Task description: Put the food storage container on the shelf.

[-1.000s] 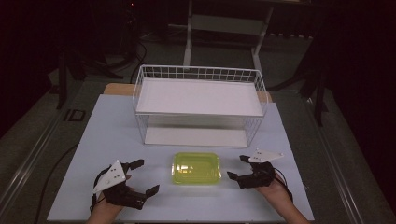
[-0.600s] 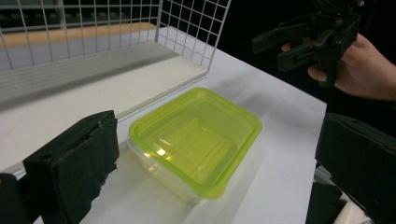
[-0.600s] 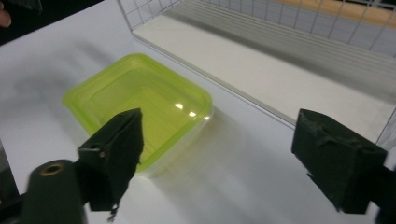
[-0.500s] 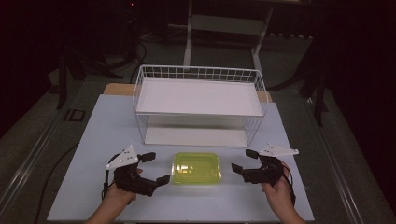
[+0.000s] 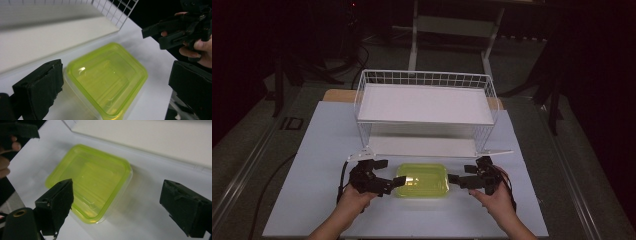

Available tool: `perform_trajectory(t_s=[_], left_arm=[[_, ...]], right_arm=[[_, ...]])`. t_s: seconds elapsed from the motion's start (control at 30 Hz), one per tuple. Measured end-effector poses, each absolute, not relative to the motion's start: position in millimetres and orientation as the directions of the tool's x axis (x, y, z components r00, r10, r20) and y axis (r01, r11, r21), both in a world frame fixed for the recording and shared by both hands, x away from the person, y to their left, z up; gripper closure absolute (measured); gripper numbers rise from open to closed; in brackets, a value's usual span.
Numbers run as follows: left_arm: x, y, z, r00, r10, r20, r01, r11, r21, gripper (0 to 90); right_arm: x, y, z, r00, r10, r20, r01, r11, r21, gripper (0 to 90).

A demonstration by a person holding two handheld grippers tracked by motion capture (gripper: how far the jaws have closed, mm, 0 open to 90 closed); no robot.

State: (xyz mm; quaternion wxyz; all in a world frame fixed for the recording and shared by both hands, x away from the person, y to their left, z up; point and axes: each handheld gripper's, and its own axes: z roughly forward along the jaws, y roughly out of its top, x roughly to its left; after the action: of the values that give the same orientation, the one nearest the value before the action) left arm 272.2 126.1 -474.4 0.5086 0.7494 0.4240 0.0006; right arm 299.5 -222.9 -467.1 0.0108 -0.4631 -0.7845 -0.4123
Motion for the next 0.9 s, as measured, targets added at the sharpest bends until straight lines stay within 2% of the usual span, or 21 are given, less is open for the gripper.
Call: perform_trajectory(t_s=[0.07,0.1,0.2,0.3,0.47,0.53,0.7,0.83,0.9], left_arm=[[275,123,-478,0.616,0.651,-0.444,0.668,-0.133,0.732,0.4],[277,123,-479,0.606,0.653,-0.454,0.683,-0.134,0.718,0.4],[283,123,-487,0.516,0.686,-0.513,0.760,-0.091,0.643,13.5],[286,124,-494,0.483,0.681,-0.550,0.797,-0.083,0.598,17.0],[287,127,-502,0.435,0.680,-0.590,0.831,-0.051,0.554,36.0],[287,126,-504,0.417,0.687,-0.595,0.841,-0.043,0.539,43.2],[287,122,-509,0.400,0.714,-0.575,0.853,-0.061,0.518,51.0],[289,124,-511,0.372,0.722,-0.583,0.869,-0.051,0.492,60.6],[289,124,-513,0.367,0.729,-0.578,0.873,-0.055,0.485,63.0]], right_arm=[[301,-222,-469,-0.556,0.718,0.418,0.753,0.222,0.619,13.8],[305,-220,-473,-0.520,0.717,0.464,0.789,0.195,0.583,19.3],[307,-218,-478,-0.478,0.725,0.496,0.819,0.163,0.550,24.9],[308,-216,-485,-0.427,0.732,0.531,0.853,0.133,0.504,36.2],[309,-212,-492,-0.384,0.742,0.549,0.882,0.120,0.455,49.0],[310,-210,-495,-0.372,0.742,0.558,0.892,0.120,0.436,51.2],[311,-204,-501,-0.360,0.757,0.545,0.902,0.133,0.411,58.2],[310,-201,-503,-0.353,0.768,0.535,0.904,0.132,0.406,68.8],[310,-199,-503,-0.349,0.771,0.533,0.906,0.132,0.403,70.0]])
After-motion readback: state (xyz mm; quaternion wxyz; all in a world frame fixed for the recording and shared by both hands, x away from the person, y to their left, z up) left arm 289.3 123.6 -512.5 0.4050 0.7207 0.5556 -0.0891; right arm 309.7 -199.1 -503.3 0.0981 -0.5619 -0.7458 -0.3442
